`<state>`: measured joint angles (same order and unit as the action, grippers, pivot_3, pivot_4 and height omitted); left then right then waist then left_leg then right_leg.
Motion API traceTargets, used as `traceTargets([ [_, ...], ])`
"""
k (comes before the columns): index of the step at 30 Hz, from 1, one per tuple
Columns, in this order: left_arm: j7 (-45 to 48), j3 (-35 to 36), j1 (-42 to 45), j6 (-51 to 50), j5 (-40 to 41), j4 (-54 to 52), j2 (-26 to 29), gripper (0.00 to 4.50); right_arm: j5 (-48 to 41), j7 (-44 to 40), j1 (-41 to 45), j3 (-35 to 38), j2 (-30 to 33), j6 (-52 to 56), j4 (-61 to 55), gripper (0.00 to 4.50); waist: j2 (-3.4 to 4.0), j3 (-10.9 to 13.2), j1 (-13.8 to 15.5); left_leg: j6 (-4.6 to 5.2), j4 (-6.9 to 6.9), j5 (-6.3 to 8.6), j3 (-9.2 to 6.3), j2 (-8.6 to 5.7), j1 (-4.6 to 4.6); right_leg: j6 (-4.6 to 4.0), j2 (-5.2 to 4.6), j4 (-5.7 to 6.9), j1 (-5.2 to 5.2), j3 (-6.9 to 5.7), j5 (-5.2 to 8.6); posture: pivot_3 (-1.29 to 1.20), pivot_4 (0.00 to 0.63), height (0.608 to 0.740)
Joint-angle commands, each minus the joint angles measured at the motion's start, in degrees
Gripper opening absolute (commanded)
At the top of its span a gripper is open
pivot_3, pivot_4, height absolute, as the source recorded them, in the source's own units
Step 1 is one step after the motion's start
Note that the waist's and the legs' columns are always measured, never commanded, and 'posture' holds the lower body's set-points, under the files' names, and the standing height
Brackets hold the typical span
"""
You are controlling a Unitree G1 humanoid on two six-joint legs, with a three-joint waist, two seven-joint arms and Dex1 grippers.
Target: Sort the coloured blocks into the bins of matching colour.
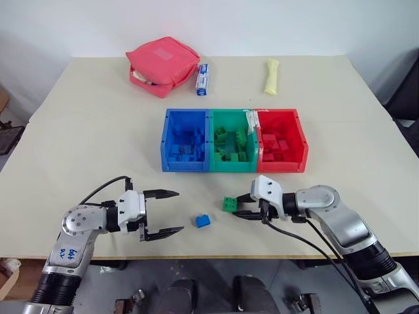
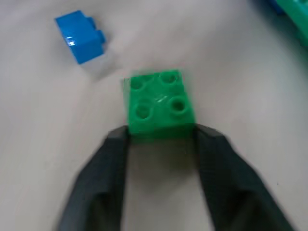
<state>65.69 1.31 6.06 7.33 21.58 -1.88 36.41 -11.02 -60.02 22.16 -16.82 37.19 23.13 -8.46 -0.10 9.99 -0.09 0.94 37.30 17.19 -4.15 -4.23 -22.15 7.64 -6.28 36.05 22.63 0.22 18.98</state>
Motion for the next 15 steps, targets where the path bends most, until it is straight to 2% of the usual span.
traceTargets([
  [1, -1.27, 1.41, -0.10, 0.28, 0.80, -1.99, -0.23, 4.50, -2.26, -1.34, 0.72, 2.39, -0.12, -0.85, -0.96, 1.38, 0.00, 0.00, 0.01, 0.00, 0.00, 0.00, 0.00, 0.00, 0.00, 0.00, 0.00, 0.00, 0.00, 0.00, 0.00, 0.00, 0.150, 0.740],
  [8, -6.26, 3.73, -0.07, -2.96, 3.33, -3.43, -2.32, 4.50, -7.08, 1.18, 7.11, 9.63, -3.18, -0.46, 1.39, 1.38, 0.00, 0.00, -0.12, 0.00, 0.01, 0.00, 0.00, 0.01, 0.00, 0.00, 0.02, 0.03, 0.01, 0.01, 0.00, 0.00, 0.150, 0.740],
  [11, -11.68, 7.13, -0.44, -5.59, 5.21, -4.34, -4.25, 4.50, -6.45, 8.44, 17.56, 13.66, -7.41, 0.64, 10.66, 1.38, 0.00, 0.00, -0.54, -0.04, 0.00, -0.02, 0.07, 0.02, -0.01, 0.00, 0.05, 0.10, 0.11, 0.04, 0.00, 0.00, 0.150, 0.740],
  [14, -14.26, 9.21, -1.36, -7.41, 6.18, -5.70, -4.93, 4.50, -3.31, 11.82, 23.60, 13.35, -9.46, -1.21, 19.48, 1.38, 0.00, 0.00, -0.55, -0.06, 0.01, -0.03, 0.07, 0.01, -0.01, 0.00, 0.04, 0.41, 0.24, 0.03, 0.00, 0.00, 0.150, 0.740],
  [15, -14.69, 9.63, -1.81, -7.80, 6.30, -6.20, -4.97, 4.50, -2.53, 11.92, 24.48, 12.61, -10.08, -2.06, 20.99, 1.73, -0.01, -0.01, -0.47, -0.06, -0.01, -0.03, 0.07, 0.00, -0.02, 0.00, 0.03, 0.46, 0.29, 0.03, 0.00, 0.00, 0.150, 0.740],
])
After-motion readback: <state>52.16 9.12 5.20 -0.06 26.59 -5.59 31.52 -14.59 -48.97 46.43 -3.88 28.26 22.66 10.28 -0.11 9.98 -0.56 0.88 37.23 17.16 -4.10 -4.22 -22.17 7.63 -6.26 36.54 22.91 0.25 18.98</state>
